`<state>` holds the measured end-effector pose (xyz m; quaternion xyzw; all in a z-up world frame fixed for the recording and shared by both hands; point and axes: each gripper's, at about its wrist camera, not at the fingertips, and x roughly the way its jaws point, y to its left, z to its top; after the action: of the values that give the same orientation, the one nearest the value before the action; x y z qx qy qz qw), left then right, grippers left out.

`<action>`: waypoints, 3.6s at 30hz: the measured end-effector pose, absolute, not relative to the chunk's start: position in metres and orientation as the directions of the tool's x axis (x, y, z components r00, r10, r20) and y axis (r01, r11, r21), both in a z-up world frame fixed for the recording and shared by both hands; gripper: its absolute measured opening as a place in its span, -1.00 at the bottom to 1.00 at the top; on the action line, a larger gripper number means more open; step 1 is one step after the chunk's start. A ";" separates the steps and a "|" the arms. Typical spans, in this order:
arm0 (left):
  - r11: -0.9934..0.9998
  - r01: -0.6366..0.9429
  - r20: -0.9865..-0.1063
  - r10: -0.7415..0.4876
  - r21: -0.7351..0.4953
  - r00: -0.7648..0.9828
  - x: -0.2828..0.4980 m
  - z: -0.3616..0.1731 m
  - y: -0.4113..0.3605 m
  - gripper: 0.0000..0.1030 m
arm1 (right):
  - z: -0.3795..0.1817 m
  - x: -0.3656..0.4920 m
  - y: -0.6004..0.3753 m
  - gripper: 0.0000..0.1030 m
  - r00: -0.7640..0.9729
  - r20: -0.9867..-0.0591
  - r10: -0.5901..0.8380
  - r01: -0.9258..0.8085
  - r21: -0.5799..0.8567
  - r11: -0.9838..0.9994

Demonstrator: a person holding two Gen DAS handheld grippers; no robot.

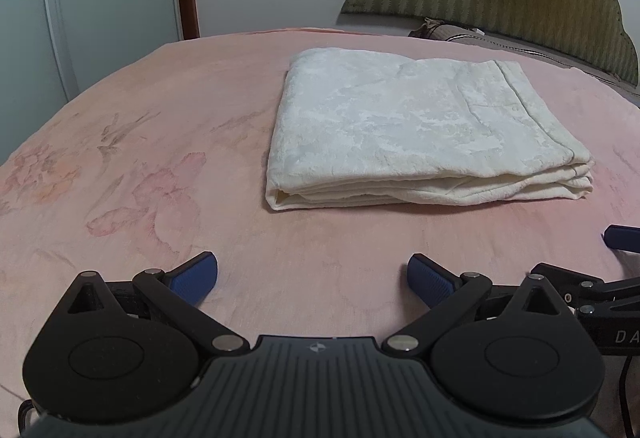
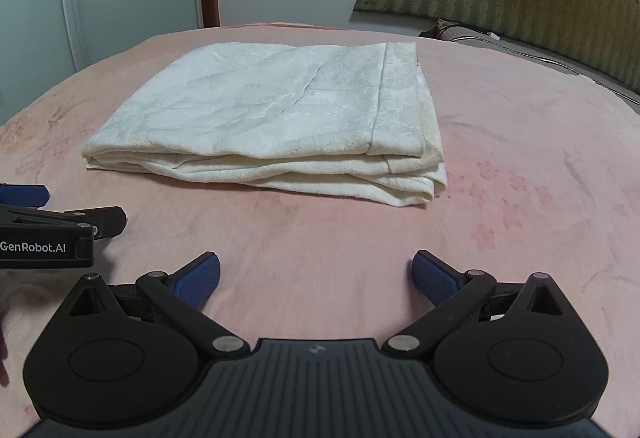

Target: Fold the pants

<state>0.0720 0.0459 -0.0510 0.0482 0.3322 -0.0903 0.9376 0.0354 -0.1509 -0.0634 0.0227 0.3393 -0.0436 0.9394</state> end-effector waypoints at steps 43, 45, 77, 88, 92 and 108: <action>0.980 0.198 -0.619 -0.135 0.033 0.774 0.043 -0.052 0.050 1.00 | -0.063 0.009 -0.136 1.00 0.761 -0.645 -0.073 0.114 0.022 0.993; 0.980 0.197 -0.618 -0.135 0.032 0.774 0.043 -0.052 0.050 1.00 | -0.063 0.009 -0.136 1.00 0.761 -0.645 -0.074 0.115 0.021 0.993; 0.981 0.194 -0.620 -0.144 0.014 0.771 0.041 -0.053 0.053 1.00 | -0.064 0.009 -0.135 1.00 0.761 -0.644 -0.079 0.121 0.022 0.992; 0.981 0.193 -0.621 -0.143 0.013 0.771 0.041 -0.053 0.052 1.00 | -0.055 0.000 -0.145 1.00 0.771 -0.633 -0.060 0.172 0.117 0.978; 0.981 0.193 -0.621 -0.141 0.017 0.771 0.041 -0.053 0.052 1.00 | -0.028 -0.017 -0.160 1.00 0.775 -0.632 0.010 0.214 0.277 0.936; 0.981 0.192 -0.621 -0.143 0.013 0.770 0.041 -0.053 0.053 1.00 | 0.046 -0.061 -0.139 1.00 0.861 -0.376 0.343 -0.084 0.559 0.825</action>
<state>0.0407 0.0525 -0.0529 0.0379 0.3269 -0.0891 0.9401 -0.0609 -0.1391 0.0463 0.2727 0.2374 0.1153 0.9252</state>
